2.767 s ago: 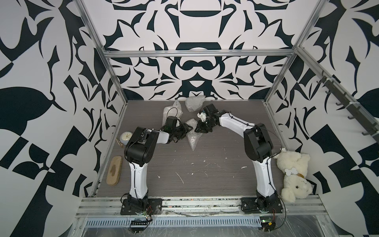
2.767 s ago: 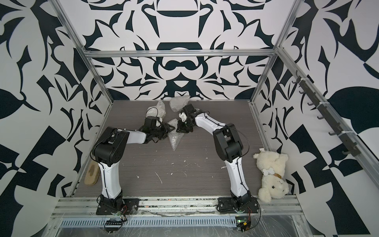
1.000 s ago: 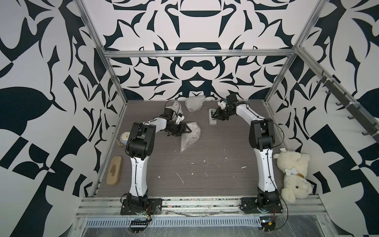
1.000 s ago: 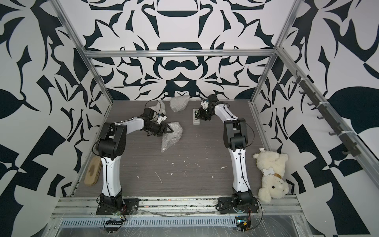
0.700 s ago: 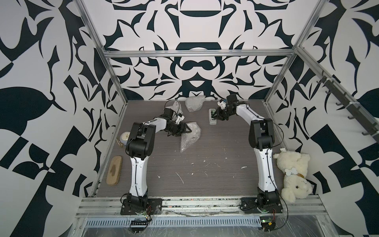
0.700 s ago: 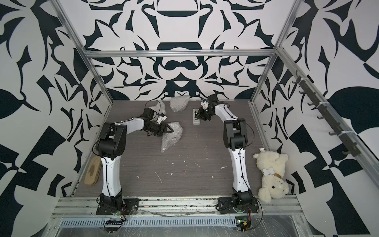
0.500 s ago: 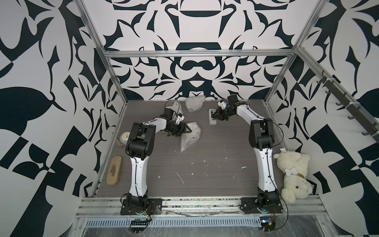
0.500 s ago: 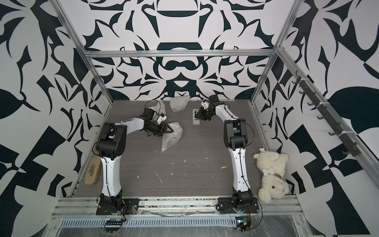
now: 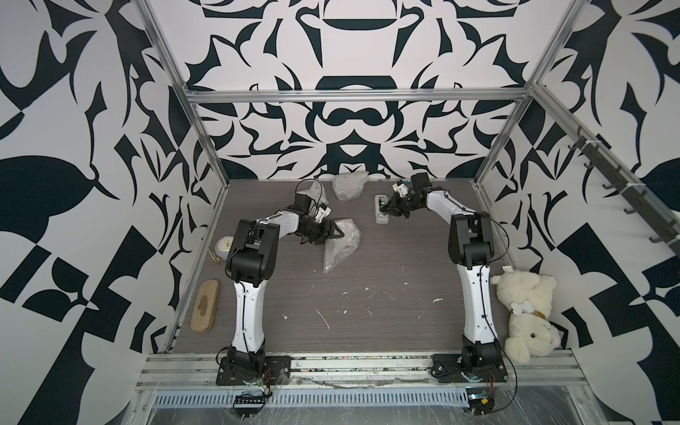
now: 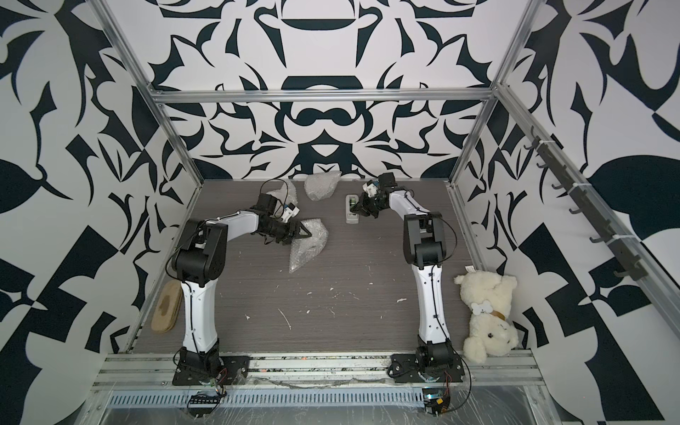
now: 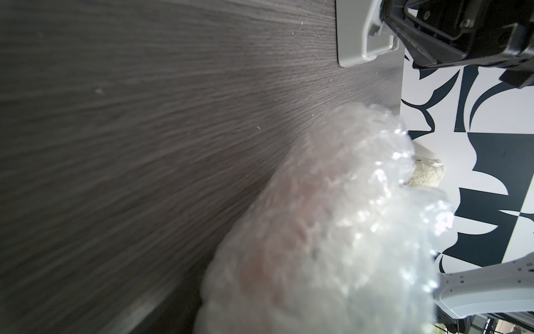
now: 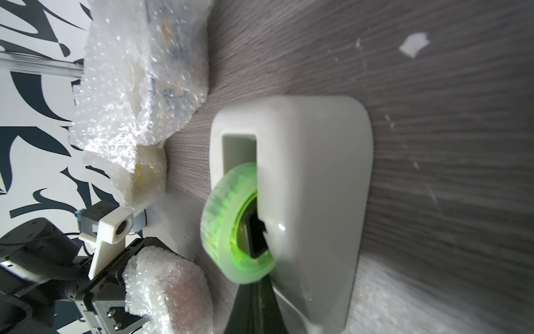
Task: Wrap bowls in bubble wrap
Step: Pick up the bubble-wrapped bowl from the center of the board.
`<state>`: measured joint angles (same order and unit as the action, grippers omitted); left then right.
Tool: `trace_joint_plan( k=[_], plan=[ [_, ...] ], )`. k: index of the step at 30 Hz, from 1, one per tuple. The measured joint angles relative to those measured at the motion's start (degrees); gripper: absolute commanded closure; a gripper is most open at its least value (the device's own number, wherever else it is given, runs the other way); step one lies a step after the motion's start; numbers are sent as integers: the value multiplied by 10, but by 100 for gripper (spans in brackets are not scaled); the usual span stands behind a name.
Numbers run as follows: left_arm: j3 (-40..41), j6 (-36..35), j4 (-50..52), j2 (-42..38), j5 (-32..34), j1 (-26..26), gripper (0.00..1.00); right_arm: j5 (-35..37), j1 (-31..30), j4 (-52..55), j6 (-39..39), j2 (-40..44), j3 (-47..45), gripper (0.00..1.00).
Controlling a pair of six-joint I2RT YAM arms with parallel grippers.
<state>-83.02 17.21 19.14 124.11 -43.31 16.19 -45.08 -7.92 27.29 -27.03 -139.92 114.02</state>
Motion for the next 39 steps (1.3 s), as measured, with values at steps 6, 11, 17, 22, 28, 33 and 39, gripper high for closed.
trace_joint_plan(
  k=[6,11,17,22,28,33,39],
  plan=[
    [0,2,0,0,0,0,37,3,0,-10,-3,30,-33,100],
    [0,4,-1,0,0,1,37,8,-1,-15,-3,89,-86,100],
    [0,6,-4,0,2,3,37,4,-8,-26,0,171,-168,100],
    [0,8,-5,0,2,4,37,4,-29,-50,2,196,-251,100],
    [0,8,-5,0,3,7,37,5,-35,-76,0,176,-297,100],
    [0,8,-5,0,5,8,37,5,-29,-95,-3,143,-297,100],
    [0,8,-5,0,5,8,37,-3,-16,-110,-15,131,-301,100]
  ],
)
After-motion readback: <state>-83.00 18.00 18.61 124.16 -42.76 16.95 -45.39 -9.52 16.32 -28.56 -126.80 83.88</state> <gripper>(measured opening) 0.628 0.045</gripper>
